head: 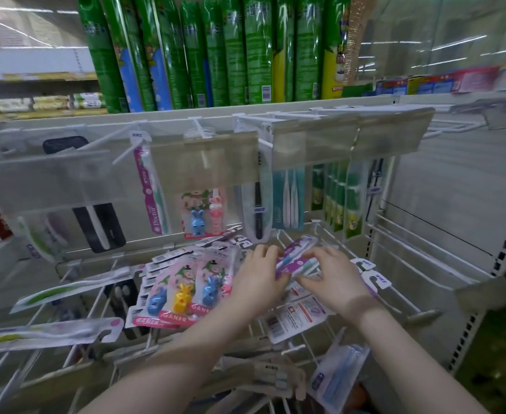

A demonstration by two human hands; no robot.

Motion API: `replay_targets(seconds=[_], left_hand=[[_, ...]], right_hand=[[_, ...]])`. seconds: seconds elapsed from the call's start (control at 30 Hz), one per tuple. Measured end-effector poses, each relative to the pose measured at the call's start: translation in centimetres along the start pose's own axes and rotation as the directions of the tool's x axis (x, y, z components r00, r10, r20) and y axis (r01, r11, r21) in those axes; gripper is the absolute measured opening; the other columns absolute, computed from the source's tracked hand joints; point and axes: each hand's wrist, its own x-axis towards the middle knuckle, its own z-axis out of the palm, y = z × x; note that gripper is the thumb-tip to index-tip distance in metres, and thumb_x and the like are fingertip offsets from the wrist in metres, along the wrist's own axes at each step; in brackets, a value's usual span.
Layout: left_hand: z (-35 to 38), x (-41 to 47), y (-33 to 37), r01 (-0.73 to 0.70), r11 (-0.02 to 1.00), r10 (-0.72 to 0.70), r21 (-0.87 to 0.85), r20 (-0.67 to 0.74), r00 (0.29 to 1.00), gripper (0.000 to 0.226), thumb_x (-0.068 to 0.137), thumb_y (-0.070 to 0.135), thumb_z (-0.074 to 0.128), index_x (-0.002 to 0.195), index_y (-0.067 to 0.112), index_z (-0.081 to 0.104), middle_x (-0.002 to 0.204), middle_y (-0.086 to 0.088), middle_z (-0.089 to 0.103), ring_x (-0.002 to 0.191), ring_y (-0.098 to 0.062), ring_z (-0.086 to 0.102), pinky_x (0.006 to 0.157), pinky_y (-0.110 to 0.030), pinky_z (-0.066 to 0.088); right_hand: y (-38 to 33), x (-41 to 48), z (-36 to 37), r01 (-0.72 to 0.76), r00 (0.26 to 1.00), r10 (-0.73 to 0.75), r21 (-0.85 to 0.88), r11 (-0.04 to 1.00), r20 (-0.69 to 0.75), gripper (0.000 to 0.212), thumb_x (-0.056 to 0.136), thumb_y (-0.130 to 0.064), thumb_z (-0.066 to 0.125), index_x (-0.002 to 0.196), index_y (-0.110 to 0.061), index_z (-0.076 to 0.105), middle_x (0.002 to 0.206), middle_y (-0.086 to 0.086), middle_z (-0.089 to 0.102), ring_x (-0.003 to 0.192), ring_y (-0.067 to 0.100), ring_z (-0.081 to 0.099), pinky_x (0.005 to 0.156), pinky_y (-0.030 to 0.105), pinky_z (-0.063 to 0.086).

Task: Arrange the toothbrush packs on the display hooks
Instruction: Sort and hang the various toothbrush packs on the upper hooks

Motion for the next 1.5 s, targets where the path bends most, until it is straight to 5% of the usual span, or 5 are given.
replay_targets(seconds=[0.23,0.37,0.9,1.27,1.5], left_hand=[[2.5,1.9,0.4,0.047,0.979,-0.071,0.198,0.114,0.991,0.055,0.092,0.050,0.045,0.139,0.021,0.036,0.141,-0.004,0.037,0.128,-0.023,0.036,0.103,-0.035,0.034],[3.6,1.8,0.2,0.108,0.973,-0.152,0.205,0.211,0.966,0.059,0.093,0.054,0.040,0.142,0.022,0.035,0.141,-0.009,0.037,0.129,-0.028,0.036,0.104,-0.037,0.033],[3.6,1.2,0.3,0.082,0.989,-0.100,0.124,0.146,0.984,0.051,0.093,0.046,0.049,0.135,0.018,0.049,0.133,-0.005,0.047,0.117,-0.026,0.051,0.096,-0.034,0.042],[2.8,1.6,1.9,-0.099,0.906,0.004,0.412,0.227,0.974,0.040,0.100,0.031,0.033,0.123,0.005,0.053,0.132,-0.011,0.050,0.121,-0.028,0.046,0.109,-0.041,0.027],[1.1,1.1,2.1,-0.132,0.938,0.091,0.319,0.140,0.986,0.033,0.098,0.033,0.039,0.108,0.007,0.055,0.113,-0.011,0.056,0.104,-0.026,0.050,0.085,-0.031,0.035]], right_hand=[[1.8,-0.3,0.1,-0.093,0.989,0.108,-0.144,0.985,0.100,0.079,0.071,-0.072,0.055,0.135,-0.027,0.042,0.140,0.003,0.041,0.130,0.024,0.036,0.107,0.038,0.032],[2.2,-0.4,0.2,-0.096,0.984,0.121,-0.189,0.977,0.127,0.082,0.070,-0.074,0.055,0.135,-0.025,0.042,0.138,0.004,0.042,0.128,0.025,0.037,0.104,0.036,0.032],[2.4,1.2,-0.1,-0.077,0.969,0.137,-0.272,0.959,0.206,0.084,0.058,-0.077,0.060,0.122,-0.023,0.054,0.132,0.000,0.048,0.126,0.029,0.034,0.099,0.041,0.036],[2.1,1.8,-0.9,0.044,0.991,-0.006,-0.290,0.956,0.131,0.092,0.048,-0.076,0.069,0.118,-0.019,0.053,0.127,-0.002,0.047,0.124,0.022,0.036,0.110,0.039,0.024],[1.9,1.5,-1.8,0.095,0.995,-0.087,-0.286,0.954,0.040,0.067,0.052,-0.073,0.068,0.090,-0.023,0.047,0.098,-0.005,0.055,0.103,0.018,0.045,0.098,0.034,0.026]])
